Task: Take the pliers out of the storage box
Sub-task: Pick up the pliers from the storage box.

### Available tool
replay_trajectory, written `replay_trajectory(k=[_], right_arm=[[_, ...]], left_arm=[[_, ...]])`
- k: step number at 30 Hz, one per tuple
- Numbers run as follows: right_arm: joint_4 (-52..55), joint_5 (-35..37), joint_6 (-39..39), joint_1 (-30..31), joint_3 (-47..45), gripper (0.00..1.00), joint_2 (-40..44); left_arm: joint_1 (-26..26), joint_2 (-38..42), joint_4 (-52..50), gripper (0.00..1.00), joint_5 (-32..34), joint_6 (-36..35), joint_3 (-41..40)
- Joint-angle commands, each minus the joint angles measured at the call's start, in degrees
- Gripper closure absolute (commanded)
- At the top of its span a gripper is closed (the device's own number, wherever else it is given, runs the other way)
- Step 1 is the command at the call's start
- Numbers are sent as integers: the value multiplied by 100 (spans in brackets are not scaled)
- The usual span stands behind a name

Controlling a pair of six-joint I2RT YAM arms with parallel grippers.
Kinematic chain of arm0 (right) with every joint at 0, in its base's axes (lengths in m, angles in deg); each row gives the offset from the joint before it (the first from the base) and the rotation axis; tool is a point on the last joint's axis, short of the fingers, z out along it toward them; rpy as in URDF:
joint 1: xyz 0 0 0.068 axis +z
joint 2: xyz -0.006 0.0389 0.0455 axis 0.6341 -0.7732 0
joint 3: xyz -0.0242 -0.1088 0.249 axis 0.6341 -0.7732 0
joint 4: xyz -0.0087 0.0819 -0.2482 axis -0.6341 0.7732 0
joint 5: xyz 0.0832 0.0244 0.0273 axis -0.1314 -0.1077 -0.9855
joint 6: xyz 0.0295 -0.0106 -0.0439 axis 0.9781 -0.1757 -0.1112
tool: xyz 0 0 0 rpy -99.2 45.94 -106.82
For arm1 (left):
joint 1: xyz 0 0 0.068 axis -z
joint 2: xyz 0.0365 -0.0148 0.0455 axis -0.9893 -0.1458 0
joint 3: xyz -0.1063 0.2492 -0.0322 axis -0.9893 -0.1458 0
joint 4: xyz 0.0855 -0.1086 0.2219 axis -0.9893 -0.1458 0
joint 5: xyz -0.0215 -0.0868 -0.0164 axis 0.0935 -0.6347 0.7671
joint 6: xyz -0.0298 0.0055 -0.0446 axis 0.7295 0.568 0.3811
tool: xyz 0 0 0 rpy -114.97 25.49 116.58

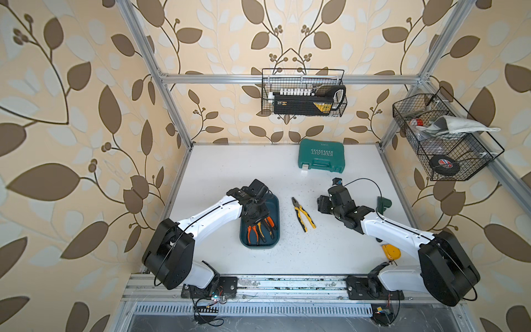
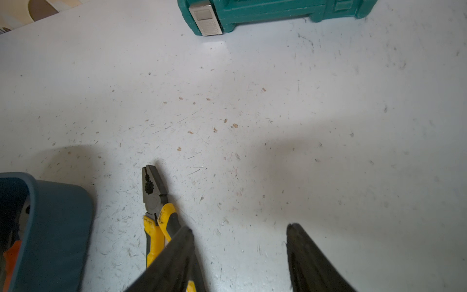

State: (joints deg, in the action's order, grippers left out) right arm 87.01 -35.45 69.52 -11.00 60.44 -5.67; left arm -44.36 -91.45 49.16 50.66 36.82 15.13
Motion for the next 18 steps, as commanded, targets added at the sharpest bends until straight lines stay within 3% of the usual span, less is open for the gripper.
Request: replay_trajectory(k=[1,5,13,18], right_arm=[[149,-41,60,-22,239,39,-119],[323,-22,64,-22,359,39,-186],[758,6,49,-58,669,40,-536],[772,-135,57,-93,737,40,-685]], left_arm=[[101,-388,-73,59,211,106,252],[142,-895,-627,60,517,115,659],[231,-1541,-786,67,674,165,966],[238,-1676,-959,82,794,218,924]])
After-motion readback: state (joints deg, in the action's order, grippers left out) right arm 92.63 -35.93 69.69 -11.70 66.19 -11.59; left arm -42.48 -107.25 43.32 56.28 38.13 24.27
